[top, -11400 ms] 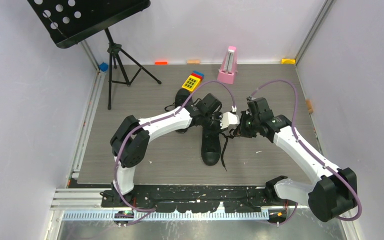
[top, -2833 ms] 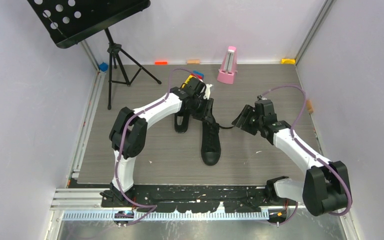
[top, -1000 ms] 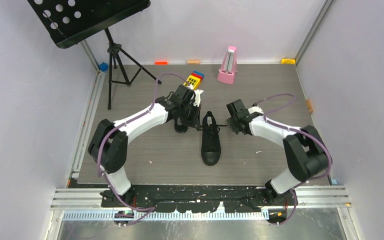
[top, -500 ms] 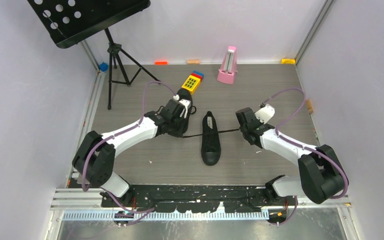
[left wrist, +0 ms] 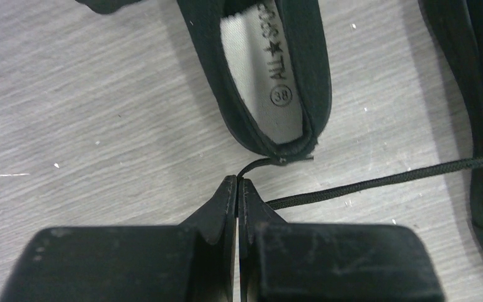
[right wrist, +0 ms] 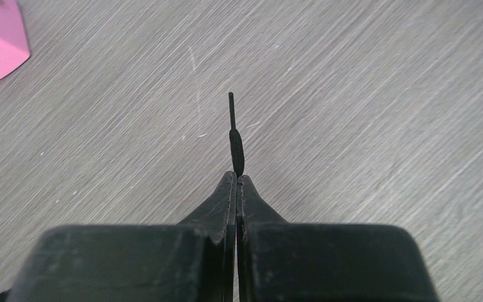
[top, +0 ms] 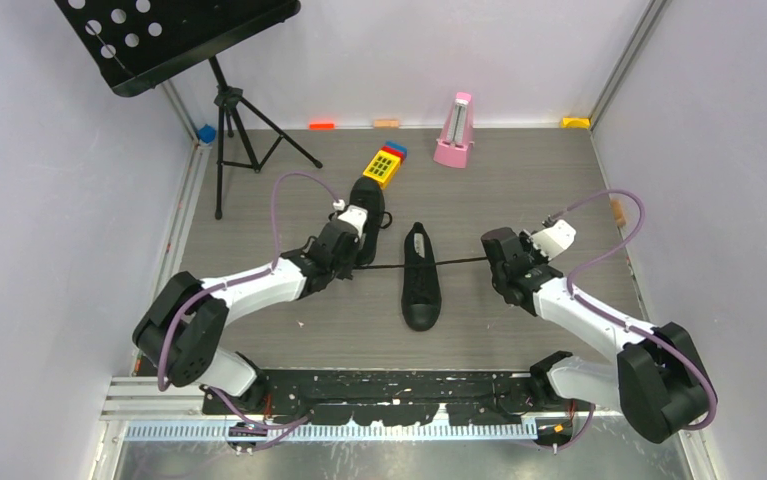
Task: Tie the shoes
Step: Tie the shoelace on the shoe, then pick up the shoelace at the center of the board.
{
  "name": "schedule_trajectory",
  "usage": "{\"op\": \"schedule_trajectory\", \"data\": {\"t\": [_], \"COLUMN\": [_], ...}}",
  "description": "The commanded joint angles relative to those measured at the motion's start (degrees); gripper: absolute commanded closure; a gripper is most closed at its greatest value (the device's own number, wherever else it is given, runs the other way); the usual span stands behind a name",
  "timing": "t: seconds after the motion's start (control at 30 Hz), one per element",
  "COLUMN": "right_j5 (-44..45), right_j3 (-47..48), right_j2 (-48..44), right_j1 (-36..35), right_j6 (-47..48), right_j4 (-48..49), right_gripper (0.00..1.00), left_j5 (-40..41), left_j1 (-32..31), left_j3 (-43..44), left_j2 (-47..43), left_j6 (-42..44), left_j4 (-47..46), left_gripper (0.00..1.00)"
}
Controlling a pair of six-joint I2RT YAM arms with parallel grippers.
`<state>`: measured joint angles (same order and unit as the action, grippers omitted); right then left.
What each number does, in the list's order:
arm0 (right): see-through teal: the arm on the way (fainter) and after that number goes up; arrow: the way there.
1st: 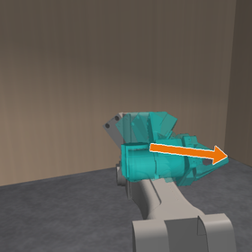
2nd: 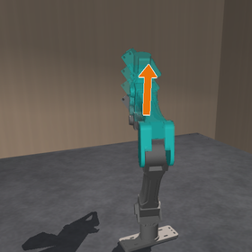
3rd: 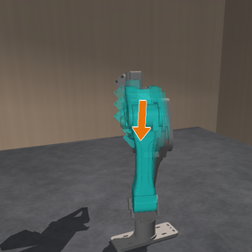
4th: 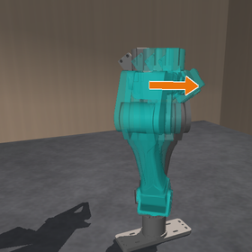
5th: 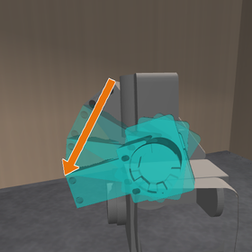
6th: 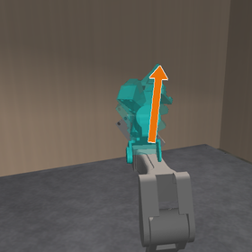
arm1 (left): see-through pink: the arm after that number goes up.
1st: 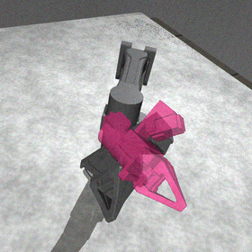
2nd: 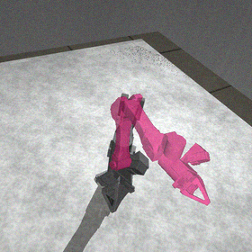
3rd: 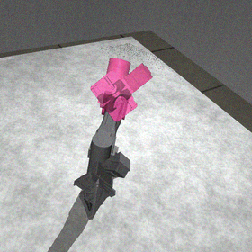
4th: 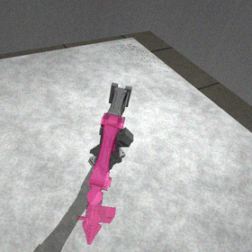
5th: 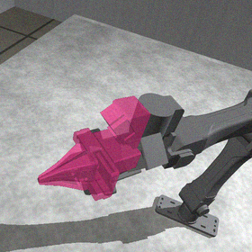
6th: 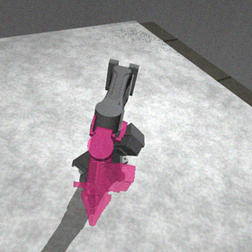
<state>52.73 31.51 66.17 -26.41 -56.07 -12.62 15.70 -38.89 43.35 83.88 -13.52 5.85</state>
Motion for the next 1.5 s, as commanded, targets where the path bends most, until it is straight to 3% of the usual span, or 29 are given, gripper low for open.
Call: {"op": "schedule_trajectory", "data": {"t": [0.0, 0.23, 0.33, 0.7, 0.77, 0.83, 0.93, 1.03, 1.1, 1.13, 1.2, 1.27, 1.47], "right_j5": [10.8, 11.7, 11.6, 13.5, 11.1, 2.8, -10.9, -16.4, -16.2, -16.7, -17.6, -19.0, -38.7], "right_j3": [-0.8, -1.1, -0.5, -1.1, -0.9, -1.0, -2.7, -4.8, -4.7, -4.4, -2.9, -1.3, -0.6], "right_j2": [-1.0, 1.4, 3.2, -0.7, -1.0, -2.2, -6.0, -9.6, -11.2, -11.7, -12.5, -13.3, -15.8], "right_j1": [0.1, 0.1, 0.1, 0.4, 0.4, 0.4, 0.4, 0.4, 0.4, 0.4, 0.4, 0.5, 0.4], "right_j6": [-3.6, -4.1, -4.5, -8.8, -5.9, 5.3, 13.1, 12.7, 10.7, 11.1, 11.7, 13.3, 20.3], "right_j4": [-0.7, -0.8, -0.8, -4.5, -4.0, 0.6, 4.8, 3.9, 0.1, -0.9, -3.7, -6.1, -4.6], "right_gripper": [1.0, 1.0, 1.0, 1.0, 1.0, 1.0, 1.0, 0.98, 0.87, 0.77, 0.58, 0.47, 0.42], "left_j5": [5.6, 5.8, 1.4, -19.6, -21.7, -22.7, -23.5, -12.4, -4.1, -1.5, -0.3, -0.2, -3.8], "left_j1": [1.0, 7.3, 10.3, 10.3, 9.9, 9.2, 5.8, -5.2, -11.9, -13.3, -13.6, -13.6, -12.6], "left_j3": [-1.3, -6.3, -7.6, -12.2, -13.0, -13.2, -12.0, -7.8, -4.2, -2.8, -1.2, -0.9, -4.5], "left_j2": [-1.4, -8.8, -10.6, -13.3, -13.2, -12.8, -11.3, -8.6, -5.6, -4.1, -2.2, -1.8, -8.2], "left_j6": [1.3, -4.1, -5.1, -2.9, -3.1, -3.1, -1.1, 6.2, 11.0, 10.9, 10.0, 9.0, 8.4], "left_j4": [-7.1, -6.1, -6.1, -14.4, -16.1, -16.9, -16.7, -11.6, -8.6, -7.3, -6.0, -6.0, -9.0], "left_gripper": [1.0, 1.0, 1.0, 1.0, 1.0, 1.0, 1.0, 1.0, 1.0, 1.0, 0.91, 0.77, 0.38]}}
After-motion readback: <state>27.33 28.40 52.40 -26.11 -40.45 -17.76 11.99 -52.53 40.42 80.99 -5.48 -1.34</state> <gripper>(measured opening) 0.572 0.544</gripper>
